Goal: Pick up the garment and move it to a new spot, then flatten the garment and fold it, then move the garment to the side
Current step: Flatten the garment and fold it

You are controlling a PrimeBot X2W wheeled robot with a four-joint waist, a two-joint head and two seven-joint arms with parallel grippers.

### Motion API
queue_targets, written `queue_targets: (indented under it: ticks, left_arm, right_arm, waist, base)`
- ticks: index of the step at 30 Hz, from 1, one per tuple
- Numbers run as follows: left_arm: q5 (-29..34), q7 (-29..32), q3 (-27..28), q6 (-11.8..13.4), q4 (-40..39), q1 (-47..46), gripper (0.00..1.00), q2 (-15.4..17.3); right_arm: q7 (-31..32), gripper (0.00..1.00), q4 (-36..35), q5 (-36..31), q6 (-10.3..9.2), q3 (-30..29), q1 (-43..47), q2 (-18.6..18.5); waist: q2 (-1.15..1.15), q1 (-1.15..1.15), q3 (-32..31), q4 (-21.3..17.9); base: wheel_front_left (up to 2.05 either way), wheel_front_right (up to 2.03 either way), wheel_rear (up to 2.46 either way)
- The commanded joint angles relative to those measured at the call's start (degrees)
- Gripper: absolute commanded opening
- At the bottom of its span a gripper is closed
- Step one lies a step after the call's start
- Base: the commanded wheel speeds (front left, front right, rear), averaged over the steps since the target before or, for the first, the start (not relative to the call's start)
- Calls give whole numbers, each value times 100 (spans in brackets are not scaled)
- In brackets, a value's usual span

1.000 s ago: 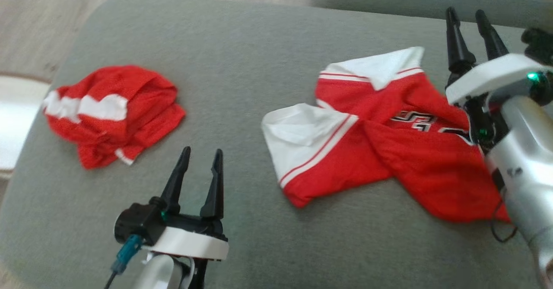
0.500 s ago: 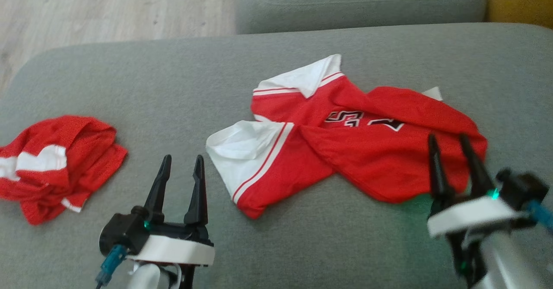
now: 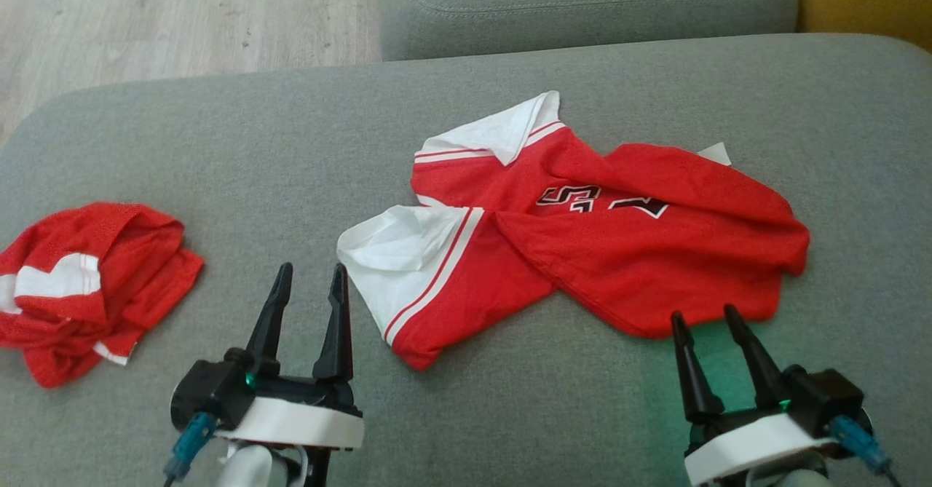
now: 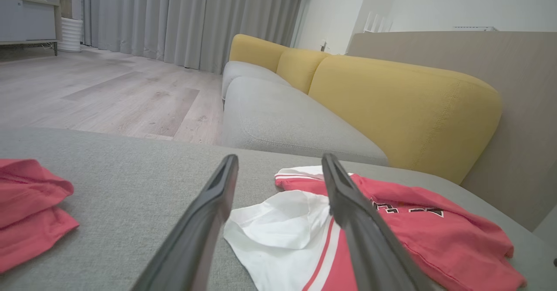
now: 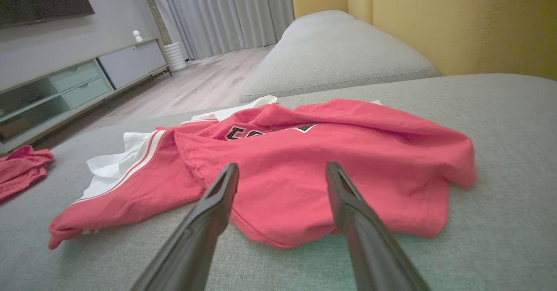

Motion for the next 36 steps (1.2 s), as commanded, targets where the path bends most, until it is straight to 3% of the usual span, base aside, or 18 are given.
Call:
queue_targets:
  ticks: [1, 17, 27, 29, 36]
  left_arm:
    - [62, -29, 134, -31, -133, -151, 100, 3]
    - [-75, -29, -64, 8, -103, -241, 100, 3]
    - [-120, -29, -115, 50, -102, -334, 100, 3]
    - [-109, -29, -101, 51, -100, -339, 100, 3]
    - [-55, -29, 4, 40, -63, -286, 100, 3]
  right_arm:
    - [-62, 100, -122, -141, 44, 192, -85, -41]
    - [-62, 100, 1482, -1678, 44, -249, -712, 5]
    - [-62, 100, 2410, -1943, 44, -628, -1388, 213]
    - [-62, 0, 2483, -1944, 44, -750, -1447, 228]
    - [-62, 0, 2304, -2107, 44, -1040, -1394, 231]
  waist:
    - [0, 0, 14, 46]
    - [0, 0, 239, 441]
    - [0, 0, 392, 545]
    - [0, 0, 404, 536]
    - [0, 0, 309, 336]
  base:
    - [0, 0, 0]
    - [0, 0, 0]
    - [0, 0, 0]
    - [0, 0, 0]
    - [0, 0, 0]
